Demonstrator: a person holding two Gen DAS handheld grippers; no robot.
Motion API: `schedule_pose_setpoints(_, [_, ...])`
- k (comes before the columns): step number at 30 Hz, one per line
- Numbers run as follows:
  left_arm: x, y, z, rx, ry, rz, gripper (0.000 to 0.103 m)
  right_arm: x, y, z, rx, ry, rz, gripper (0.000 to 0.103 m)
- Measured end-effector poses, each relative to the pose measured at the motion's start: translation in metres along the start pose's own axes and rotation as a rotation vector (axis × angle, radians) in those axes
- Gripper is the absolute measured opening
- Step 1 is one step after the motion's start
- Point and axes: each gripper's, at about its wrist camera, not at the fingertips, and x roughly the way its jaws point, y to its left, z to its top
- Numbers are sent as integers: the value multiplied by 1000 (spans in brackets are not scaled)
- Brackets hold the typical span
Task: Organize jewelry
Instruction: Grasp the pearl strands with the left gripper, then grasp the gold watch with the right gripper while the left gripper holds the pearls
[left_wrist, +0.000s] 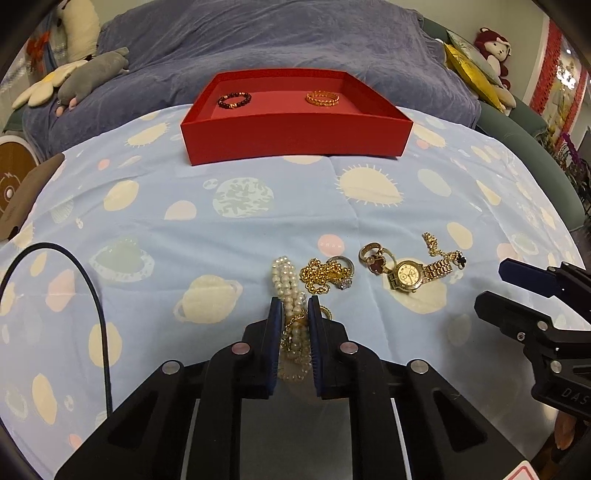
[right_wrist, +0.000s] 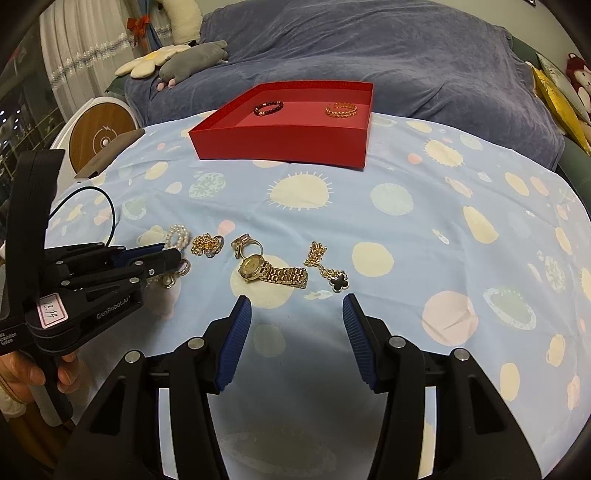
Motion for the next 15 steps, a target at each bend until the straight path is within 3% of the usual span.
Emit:
schedule_pose_setpoints(9, [-79,0,-4,-37,-158,-22,12,-3,10,6,-21,-23,12,50])
schedule_pose_setpoints(15, [-108,3,-13,-141,-166,-94,12,-2,22,10,-50,-40,36,50])
